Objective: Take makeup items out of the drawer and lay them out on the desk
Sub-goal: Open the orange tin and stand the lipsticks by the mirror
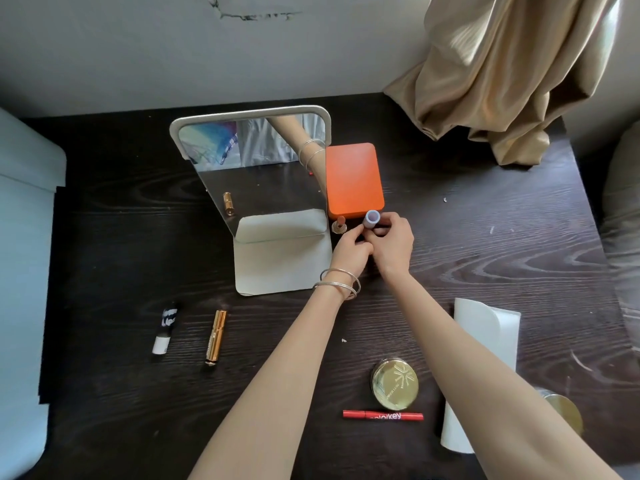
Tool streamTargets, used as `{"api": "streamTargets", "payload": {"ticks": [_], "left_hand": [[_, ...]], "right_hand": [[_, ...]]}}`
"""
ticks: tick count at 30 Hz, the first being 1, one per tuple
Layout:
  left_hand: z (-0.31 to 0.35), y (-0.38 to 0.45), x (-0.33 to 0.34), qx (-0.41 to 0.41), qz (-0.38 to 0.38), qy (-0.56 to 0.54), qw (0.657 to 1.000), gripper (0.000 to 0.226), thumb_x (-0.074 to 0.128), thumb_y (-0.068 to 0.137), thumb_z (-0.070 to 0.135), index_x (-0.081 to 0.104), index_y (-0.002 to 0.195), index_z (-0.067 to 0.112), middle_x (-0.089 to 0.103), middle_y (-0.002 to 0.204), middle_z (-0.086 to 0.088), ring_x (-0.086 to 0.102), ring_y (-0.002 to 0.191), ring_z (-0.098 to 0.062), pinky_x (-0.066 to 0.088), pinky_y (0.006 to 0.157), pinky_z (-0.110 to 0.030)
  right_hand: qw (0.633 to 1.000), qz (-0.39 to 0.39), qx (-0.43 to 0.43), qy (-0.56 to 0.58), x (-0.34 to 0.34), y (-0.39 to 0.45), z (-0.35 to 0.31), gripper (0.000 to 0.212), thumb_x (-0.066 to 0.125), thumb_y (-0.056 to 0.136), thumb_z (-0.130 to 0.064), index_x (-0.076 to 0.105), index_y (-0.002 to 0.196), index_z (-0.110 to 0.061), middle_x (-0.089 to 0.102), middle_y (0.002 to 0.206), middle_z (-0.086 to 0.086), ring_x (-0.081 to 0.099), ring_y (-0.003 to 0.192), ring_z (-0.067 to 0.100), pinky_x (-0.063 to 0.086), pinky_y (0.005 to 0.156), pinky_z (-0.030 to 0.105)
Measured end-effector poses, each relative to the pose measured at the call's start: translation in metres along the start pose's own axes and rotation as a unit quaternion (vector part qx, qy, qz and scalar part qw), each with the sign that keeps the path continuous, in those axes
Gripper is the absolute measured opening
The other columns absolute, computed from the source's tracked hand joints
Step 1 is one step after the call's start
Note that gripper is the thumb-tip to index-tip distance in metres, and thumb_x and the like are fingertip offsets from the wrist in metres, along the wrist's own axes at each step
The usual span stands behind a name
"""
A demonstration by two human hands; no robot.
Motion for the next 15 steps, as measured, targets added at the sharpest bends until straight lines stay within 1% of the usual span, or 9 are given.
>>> {"api": "streamTargets", "payload": {"ticks": [3, 5, 6, 8, 12, 15], "left_hand": [[0.0000, 0.0000, -0.0013, 0.001, 0.003, 0.012, 1.000, 0.053, 0.038, 0.087, -0.012, 0.046, 0.135, 0.006, 0.059, 0.119, -0.017, 0.053, 0.101, -0.021, 0.043, 0.094, -0.031], [-0.0012, 0.0007, -0.0013, -0.003, 0.004, 0.014, 1.000, 0.053, 0.038, 0.087, -0.011, 0.045, 0.136, 0.007, 0.057, 0.124, -0.018, 0.055, 0.111, -0.029, 0.043, 0.099, -0.035], [-0.0020, 0.0012, -0.0010, -0.006, 0.004, 0.015, 1.000, 0.053, 0.038, 0.087, -0.011, 0.045, 0.136, 0.007, 0.057, 0.125, -0.018, 0.054, 0.115, -0.031, 0.043, 0.100, -0.037], [-0.0031, 0.0018, -0.0010, -0.008, 0.005, 0.017, 1.000, 0.053, 0.039, 0.088, -0.010, 0.044, 0.137, 0.009, 0.057, 0.127, -0.018, 0.053, 0.119, -0.032, 0.043, 0.102, -0.039], [-0.0043, 0.0039, -0.0018, -0.005, 0.005, 0.029, 1.000, 0.054, 0.039, 0.087, -0.010, 0.044, 0.138, 0.009, 0.056, 0.128, -0.017, 0.053, 0.119, -0.030, 0.043, 0.104, -0.039], [-0.0052, 0.0049, -0.0018, -0.006, 0.004, 0.038, 0.999, 0.056, 0.040, 0.087, -0.009, 0.042, 0.139, 0.010, 0.055, 0.130, -0.016, 0.053, 0.119, -0.029, 0.043, 0.103, -0.037]], "right_hand": [[1.000, -0.001, 0.000, -0.007, 0.0011, 0.0002, 0.0004, 0.026, 0.068, 0.083, -0.014, 0.060, 0.107, -0.014, 0.056, 0.109, 0.003, 0.059, 0.087, 0.011, 0.050, 0.083, 0.030], [1.000, 0.000, 0.000, -0.012, 0.0016, 0.0006, 0.0006, 0.026, 0.068, 0.083, -0.015, 0.060, 0.108, -0.014, 0.056, 0.109, 0.004, 0.058, 0.085, 0.010, 0.049, 0.082, 0.029], [1.000, 0.001, 0.000, -0.012, 0.0018, 0.0007, 0.0007, 0.026, 0.068, 0.083, -0.015, 0.060, 0.108, -0.014, 0.056, 0.109, 0.004, 0.058, 0.085, 0.010, 0.050, 0.082, 0.030], [1.000, 0.000, 0.000, -0.014, 0.0020, 0.0008, 0.0005, 0.026, 0.068, 0.083, -0.014, 0.060, 0.108, -0.014, 0.056, 0.110, 0.004, 0.059, 0.086, 0.011, 0.050, 0.082, 0.030], [1.000, 0.003, 0.000, -0.014, 0.0022, 0.0014, 0.0006, 0.027, 0.068, 0.083, -0.015, 0.060, 0.109, -0.014, 0.056, 0.111, 0.004, 0.060, 0.088, 0.012, 0.051, 0.083, 0.030], [1.000, 0.006, 0.003, -0.016, 0.0024, 0.0015, 0.0012, 0.027, 0.068, 0.083, -0.016, 0.060, 0.109, -0.015, 0.056, 0.111, 0.004, 0.058, 0.087, 0.010, 0.049, 0.080, 0.027]]}}
Point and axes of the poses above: each hand's wrist, its own y-axis towards the middle knuckle, its own x-axis out of the palm, z = x × y, the point moved 7 cm from there along y, towards the middle knuckle
